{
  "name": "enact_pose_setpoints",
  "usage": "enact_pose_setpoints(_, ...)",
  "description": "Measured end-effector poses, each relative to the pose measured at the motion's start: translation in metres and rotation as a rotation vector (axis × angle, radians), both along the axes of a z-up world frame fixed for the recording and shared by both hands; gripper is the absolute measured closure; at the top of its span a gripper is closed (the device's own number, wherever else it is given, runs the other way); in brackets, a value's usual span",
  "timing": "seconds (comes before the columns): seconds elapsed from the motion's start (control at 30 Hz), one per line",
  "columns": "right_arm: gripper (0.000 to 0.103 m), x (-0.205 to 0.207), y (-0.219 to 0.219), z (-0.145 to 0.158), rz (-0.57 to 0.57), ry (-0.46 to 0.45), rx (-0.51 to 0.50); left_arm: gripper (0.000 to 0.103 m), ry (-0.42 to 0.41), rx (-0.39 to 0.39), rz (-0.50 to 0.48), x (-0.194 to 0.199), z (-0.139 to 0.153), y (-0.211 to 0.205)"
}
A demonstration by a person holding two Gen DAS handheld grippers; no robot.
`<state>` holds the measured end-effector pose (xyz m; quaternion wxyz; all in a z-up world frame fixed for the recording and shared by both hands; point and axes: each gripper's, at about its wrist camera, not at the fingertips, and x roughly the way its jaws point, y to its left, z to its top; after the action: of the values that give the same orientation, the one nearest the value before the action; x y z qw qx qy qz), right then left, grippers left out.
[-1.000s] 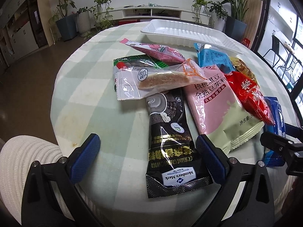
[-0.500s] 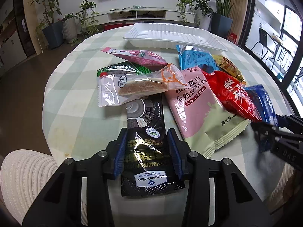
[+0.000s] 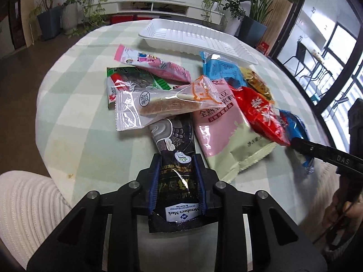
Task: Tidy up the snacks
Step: 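Lift the black packet with the left tool while the right tool lifts the blue packet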
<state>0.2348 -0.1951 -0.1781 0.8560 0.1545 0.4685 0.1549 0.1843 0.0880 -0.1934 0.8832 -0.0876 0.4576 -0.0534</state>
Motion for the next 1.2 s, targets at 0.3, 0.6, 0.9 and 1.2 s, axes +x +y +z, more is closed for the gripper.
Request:
enact_pose_setpoints(0.3, 0.069, -0.002, -0.031, -0.005, -0.025, 0.065, 0.287, 0.078, -0.009, -0.155, -0.054, -0.012, 0.022, 0.006)
enact_pose_setpoints(0.6, 0.069, 0.005, -0.036, 0.008, -0.019, 0.045, 0.369, 0.078, 0.002, -0.357, -0.141, -0.01, 0.04, 0.014)
enact_pose_setpoints(0.9, 0.069, 0.006, -0.04, 0.013, -0.017, 0.029, 0.369, 0.078, -0.063, -0.348, -0.203, -0.007, 0.056, 0.004)
enact_pose_setpoints(1.2, 0.069, 0.04, -0.035, 0.041, 0.03, -0.022, 0.324, 0.078, -0.114, -0.267, -0.209, 0.039, 0.074, 0.007)
